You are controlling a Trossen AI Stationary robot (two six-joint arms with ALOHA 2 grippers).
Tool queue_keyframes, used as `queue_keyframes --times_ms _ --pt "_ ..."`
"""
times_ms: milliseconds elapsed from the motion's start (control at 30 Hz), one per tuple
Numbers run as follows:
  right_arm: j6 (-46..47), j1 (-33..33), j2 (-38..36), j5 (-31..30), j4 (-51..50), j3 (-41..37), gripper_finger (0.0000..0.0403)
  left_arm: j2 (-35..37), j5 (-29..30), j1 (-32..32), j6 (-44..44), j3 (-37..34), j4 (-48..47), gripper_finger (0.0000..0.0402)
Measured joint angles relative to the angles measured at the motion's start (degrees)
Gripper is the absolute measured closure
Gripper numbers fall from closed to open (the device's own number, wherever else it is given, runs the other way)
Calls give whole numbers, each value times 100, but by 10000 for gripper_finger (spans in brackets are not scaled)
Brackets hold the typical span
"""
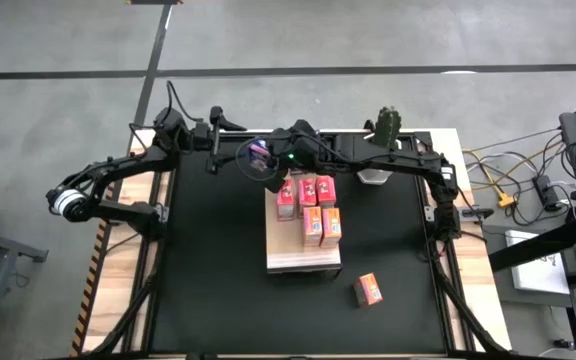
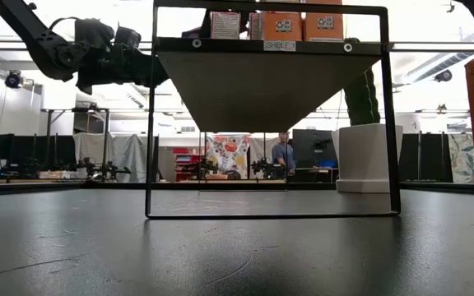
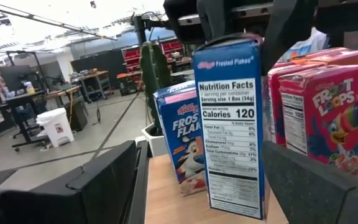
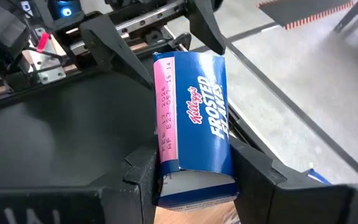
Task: Stack cereal on shelf
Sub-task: Put the blue cereal box aligned with the other red cereal box on the shelf
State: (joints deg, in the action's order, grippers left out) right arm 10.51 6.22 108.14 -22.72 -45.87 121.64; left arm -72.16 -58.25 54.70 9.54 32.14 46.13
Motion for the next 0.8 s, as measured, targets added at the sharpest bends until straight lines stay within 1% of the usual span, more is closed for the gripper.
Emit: queue_keyframes --times_ms 200,367,467,633,800 --pt "154 2 -2 -38 -48 -140 257 0 30 -2 0 0 22 77" --pt "212 4 -2 -295 -39 -250 257 2 28 -2 0 0 20 77" --pt "209 7 -2 -297 -31 -256 256 2 28 -4 0 0 17 77" --pt "213 7 -2 -284 -59 -284 243 2 28 -7 0 0 13 77" --pt "288 17 -2 -282 -61 -321 251 2 26 -11 0 0 -2 77"
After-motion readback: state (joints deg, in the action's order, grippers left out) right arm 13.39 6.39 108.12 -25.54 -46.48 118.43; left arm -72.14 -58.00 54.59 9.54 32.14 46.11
